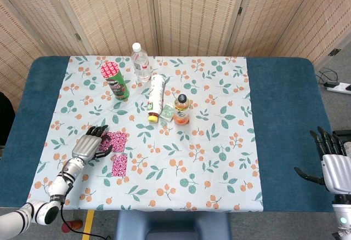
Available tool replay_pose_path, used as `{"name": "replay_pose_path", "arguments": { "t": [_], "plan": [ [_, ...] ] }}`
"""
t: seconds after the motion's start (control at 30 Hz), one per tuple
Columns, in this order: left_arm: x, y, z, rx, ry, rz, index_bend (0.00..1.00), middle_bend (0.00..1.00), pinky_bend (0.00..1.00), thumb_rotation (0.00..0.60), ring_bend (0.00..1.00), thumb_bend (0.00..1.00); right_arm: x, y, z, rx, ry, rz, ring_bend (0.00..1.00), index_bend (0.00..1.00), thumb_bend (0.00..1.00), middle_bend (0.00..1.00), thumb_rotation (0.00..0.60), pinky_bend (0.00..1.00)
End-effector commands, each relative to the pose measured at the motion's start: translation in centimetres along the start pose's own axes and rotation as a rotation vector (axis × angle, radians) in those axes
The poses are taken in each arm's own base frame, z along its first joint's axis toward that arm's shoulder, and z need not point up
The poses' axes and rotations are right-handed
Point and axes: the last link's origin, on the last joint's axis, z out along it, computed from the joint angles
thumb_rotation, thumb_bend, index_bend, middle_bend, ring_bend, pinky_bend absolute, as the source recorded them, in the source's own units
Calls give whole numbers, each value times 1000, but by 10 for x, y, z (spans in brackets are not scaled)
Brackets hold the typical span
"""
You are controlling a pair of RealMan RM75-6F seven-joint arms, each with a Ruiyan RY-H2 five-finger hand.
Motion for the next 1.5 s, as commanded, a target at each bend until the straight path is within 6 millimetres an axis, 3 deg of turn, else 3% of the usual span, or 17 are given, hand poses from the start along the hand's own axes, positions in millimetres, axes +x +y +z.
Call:
{"name": "replay_pose_path", "arguments": {
  "t": [0.03,0.3,0.57,0.9,1.27,1.5],
  "plan": [
    [2,-5,-5,8,8,6,304,0,0,0,0,435,0,0,0,1,0,1,0,0,195,0,468,0],
    [9,6,-11,-34,30,-12,302,0,0,0,0,433,-1,0,-2,2,-1,6,0,0,195,0,468,0],
    [2,22,-2,-51,9,5,292,0,0,0,0,433,0,3,-3,-8,1,5,0,0,195,0,466,0],
    [-5,12,0,-6,-6,3,284,0,0,0,0,434,-1,4,-3,-13,2,11,0,0,195,0,466,0],
    [-7,-6,-10,38,-9,-1,283,0,0,0,0,434,1,3,-2,-9,8,12,0,0,195,0,466,0],
    [3,2,-22,-5,34,-66,254,0,0,0,0,434,2,2,-2,-6,13,12,0,0,195,0,466,0]
  ]
}}
